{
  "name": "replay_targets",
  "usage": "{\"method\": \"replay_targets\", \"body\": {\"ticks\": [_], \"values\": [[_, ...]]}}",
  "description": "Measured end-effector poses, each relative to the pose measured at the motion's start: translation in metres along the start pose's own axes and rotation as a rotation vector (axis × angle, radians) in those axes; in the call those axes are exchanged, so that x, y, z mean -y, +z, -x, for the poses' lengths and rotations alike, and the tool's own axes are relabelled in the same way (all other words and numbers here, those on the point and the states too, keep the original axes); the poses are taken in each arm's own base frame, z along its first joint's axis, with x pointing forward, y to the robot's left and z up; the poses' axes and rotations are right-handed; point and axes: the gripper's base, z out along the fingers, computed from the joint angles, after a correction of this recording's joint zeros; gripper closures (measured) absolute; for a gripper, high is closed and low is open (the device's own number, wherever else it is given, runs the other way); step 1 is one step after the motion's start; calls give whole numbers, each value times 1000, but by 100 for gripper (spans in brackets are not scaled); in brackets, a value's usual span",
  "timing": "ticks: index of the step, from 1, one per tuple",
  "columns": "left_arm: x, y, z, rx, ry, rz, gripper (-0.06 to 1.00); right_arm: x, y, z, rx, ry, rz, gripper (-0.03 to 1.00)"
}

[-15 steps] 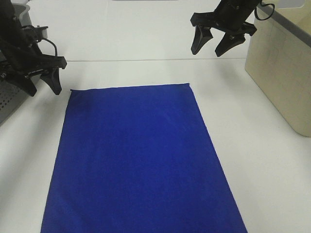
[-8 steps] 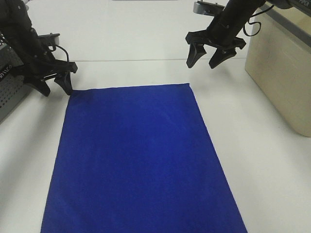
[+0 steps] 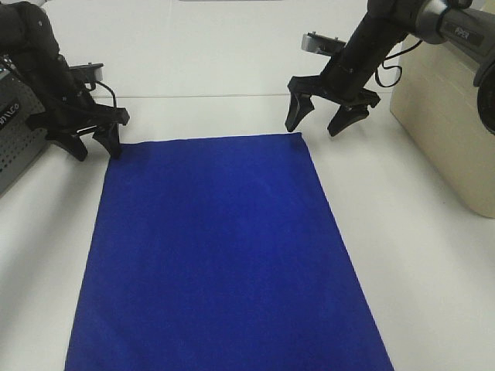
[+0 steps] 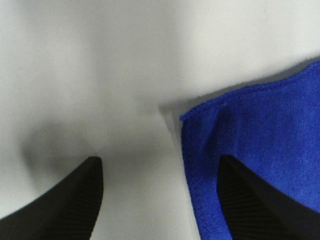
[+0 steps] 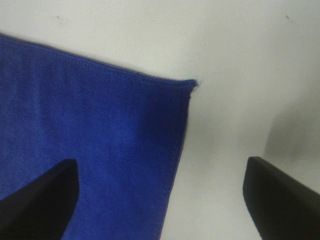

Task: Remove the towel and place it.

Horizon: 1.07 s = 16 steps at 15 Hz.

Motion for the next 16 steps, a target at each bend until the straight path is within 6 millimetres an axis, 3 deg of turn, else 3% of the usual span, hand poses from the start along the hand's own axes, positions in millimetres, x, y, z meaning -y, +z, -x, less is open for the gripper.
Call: {"method": "replay_targets", "body": {"ticks": [7,12,16], "values": [[3,0,1,11,-3,-35,32,9,21,-4,-40,17,0,11],[4,1,1,10,14,-39,32,9,21,-4,-39,17,0,11],[21,7,1,7,61,-50,32,5,25,-3,-41,9,1,11]]}}
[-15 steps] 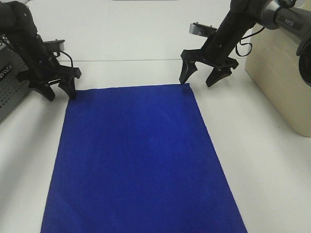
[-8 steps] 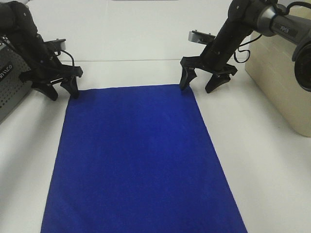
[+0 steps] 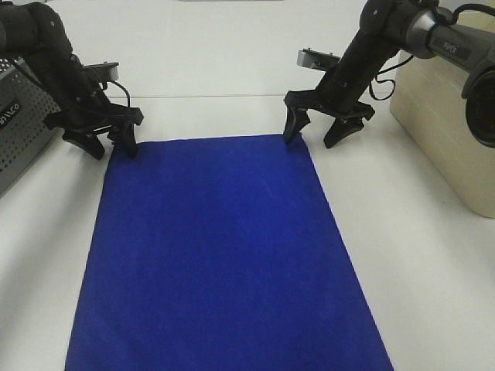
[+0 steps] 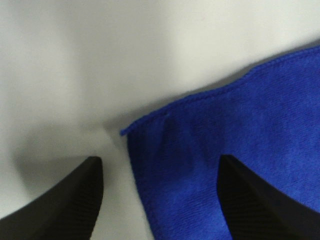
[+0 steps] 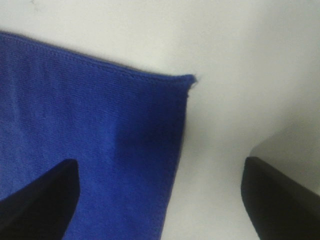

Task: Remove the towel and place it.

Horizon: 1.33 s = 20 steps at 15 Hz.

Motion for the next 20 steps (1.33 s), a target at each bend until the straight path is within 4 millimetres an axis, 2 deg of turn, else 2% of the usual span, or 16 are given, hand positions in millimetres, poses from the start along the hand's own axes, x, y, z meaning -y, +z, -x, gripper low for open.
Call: {"method": "replay_targets", "body": {"ticks": [8,11,13,14,17,18,20], "values": [[38,12,1,3,63,-31,32,-47,21,2,17,-94,2,18],[42,13,0,2,71,-32,35,-51,25,4,42,-116,-26,30],[41,14,0,-1,73,-29,44,-48,27,5,49,-123,-52,46],[41,15,0,-4,77,-28,58,-45,28,5,49,-131,-78,62],[40,17,0,-6,118,-28,88,-43,28,5,52,-139,-100,89],[40,17,0,-3,127,-28,93,-43,28,6,52,-140,-102,92],[40,17,0,-2,137,-26,94,-42,29,5,51,-142,-107,94]]}}
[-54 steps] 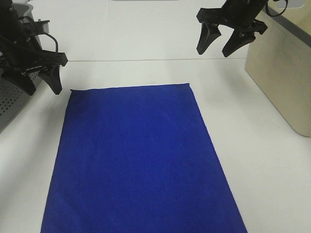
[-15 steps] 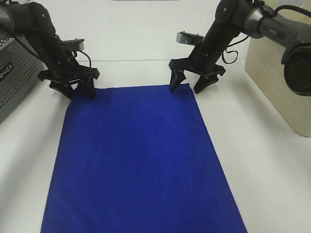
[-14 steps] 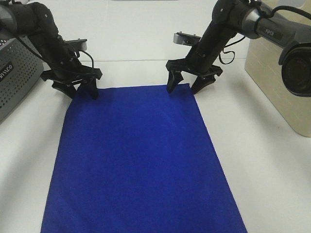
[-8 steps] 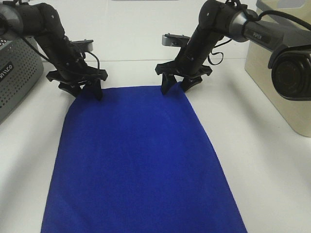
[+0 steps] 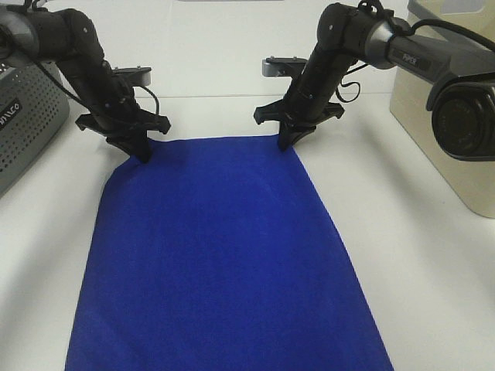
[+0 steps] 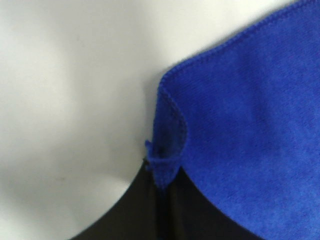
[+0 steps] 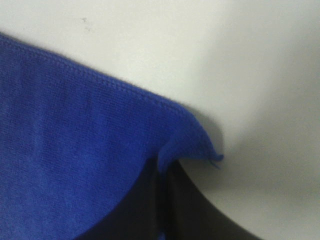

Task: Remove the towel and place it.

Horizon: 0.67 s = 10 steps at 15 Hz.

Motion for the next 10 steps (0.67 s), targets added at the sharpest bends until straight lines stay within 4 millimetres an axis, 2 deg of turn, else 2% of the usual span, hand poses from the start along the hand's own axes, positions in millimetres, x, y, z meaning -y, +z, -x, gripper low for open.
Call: {"method": "replay_targets", "body": {"ticks": [4,6,8,10], "values": [[-1,-2,3,8,25,20,94,1,-3,3,28,-6,-16,94],[-2,-5,11,32,63,63,94,-1,-15,10,98,-17,-36,94],[-5,-13,21,81,96,110,94,-2,-29,19,170,-32,-58,94],[-5,-28,34,167,125,149,94,-2,-34,24,220,-42,-76,94]]}}
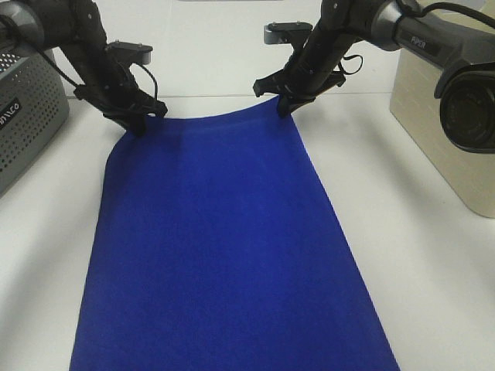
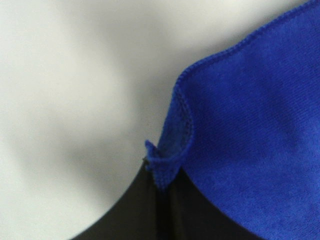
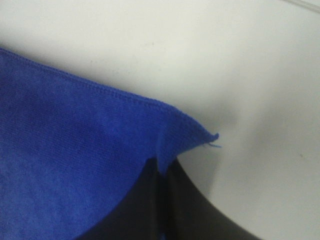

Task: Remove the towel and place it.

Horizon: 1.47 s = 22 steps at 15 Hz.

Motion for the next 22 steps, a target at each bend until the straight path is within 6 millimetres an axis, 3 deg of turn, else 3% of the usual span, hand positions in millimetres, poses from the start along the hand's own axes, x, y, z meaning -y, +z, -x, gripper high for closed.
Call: {"method": "replay_targets", "body": {"ticks": [8,15,20,22], "values": [[-5,-13,33,317,81,87,94,9,-3,19,206,-48,-101,94],[-9,-18,48,490,136,152,94,12,-7,32,354,-81,-156,94],[-11,-1,43,483,135,155,94,13,-7,36,400,-83,-163,94],[-12,9,41,482,136,159,94,15,2,32,391,-81,-163,94]]}}
